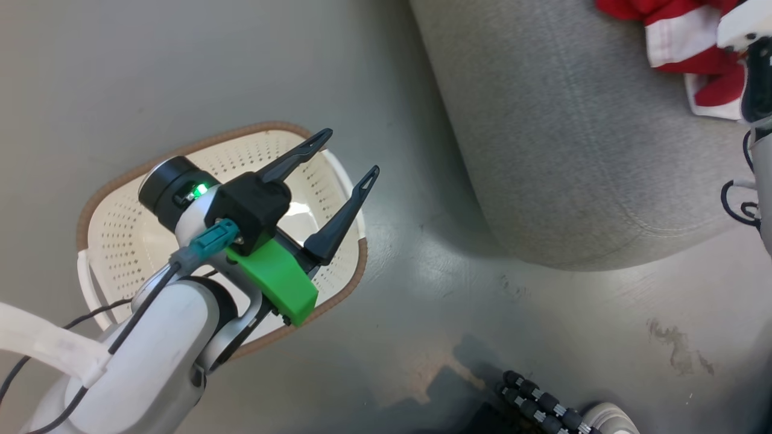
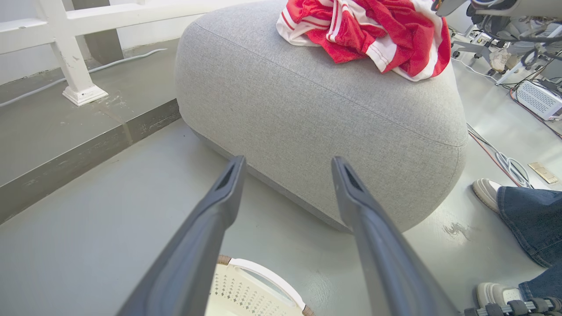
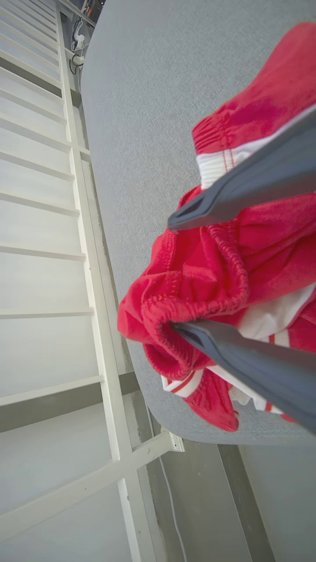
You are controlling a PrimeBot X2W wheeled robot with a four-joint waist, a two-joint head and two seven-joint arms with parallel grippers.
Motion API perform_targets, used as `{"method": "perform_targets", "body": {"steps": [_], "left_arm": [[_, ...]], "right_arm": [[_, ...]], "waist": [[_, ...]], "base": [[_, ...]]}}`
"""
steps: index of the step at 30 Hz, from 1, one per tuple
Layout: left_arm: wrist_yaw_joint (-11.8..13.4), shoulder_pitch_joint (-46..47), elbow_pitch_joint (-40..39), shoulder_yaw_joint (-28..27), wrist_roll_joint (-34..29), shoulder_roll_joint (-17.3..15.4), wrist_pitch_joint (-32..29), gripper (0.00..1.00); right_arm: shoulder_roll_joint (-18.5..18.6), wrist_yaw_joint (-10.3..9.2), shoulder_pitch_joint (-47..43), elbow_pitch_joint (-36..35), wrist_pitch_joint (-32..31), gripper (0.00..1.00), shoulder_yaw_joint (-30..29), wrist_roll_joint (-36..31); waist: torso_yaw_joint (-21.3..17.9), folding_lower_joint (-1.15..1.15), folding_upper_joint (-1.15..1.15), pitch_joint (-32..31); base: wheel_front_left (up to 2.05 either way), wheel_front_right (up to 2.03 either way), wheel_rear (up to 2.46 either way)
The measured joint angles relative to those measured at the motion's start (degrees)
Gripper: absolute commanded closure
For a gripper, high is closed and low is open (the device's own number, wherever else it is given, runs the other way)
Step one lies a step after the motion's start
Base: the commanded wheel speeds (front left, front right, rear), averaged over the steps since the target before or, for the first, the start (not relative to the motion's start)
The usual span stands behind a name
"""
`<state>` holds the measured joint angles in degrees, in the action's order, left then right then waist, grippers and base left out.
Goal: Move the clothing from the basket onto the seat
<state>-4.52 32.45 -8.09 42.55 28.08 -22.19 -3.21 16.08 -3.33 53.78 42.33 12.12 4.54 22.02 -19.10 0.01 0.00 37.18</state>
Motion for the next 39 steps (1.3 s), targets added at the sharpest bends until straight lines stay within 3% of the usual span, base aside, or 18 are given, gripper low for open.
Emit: {"method": "perform_targets", "body": {"steps": [8,21,27,32,39], "left_arm": [[0.0,-2.0,1.4,-0.9,1.5,0.3,3.1,0.0],[0.0,-5.6,5.3,-1.1,4.2,4.6,9.4,0.0],[0.2,-8.0,7.8,-2.0,6.2,6.4,12.4,0.0],[2.4,-11.9,11.2,-4.8,7.5,6.8,15.4,0.0],[5.1,-16.6,14.2,-7.9,8.7,6.5,16.5,0.0]], "right_arm": [[-0.5,2.81,-3.9,0.7,1.5,0.0,2.1,-1.2],[0.5,5.37,-8.9,-4.1,2.2,0.0,3.8,-3.4],[-0.6,6.65,-12.6,-5.9,2.3,0.0,6.1,-4.5],[-3.4,7.55,-16.3,-8.2,2.3,0.0,8.0,-5.0],[-3.8,7.43,-21.7,-11.1,2.3,0.0,9.2,-6.2]], "waist": [[-2.1,0.0,0.0,-3.7],[-2.0,-0.01,0.0,-13.1],[0.6,-0.01,0.0,-17.3],[4.6,-0.01,0.0,-21.3],[10.1,-0.01,0.0,-25.8]], "base": [[0.0,0.0,0.0],[0.0,0.0,0.0],[0.0,0.0,0.0],[0.0,0.0,0.0],[0.0,0.0,0.0]]}}
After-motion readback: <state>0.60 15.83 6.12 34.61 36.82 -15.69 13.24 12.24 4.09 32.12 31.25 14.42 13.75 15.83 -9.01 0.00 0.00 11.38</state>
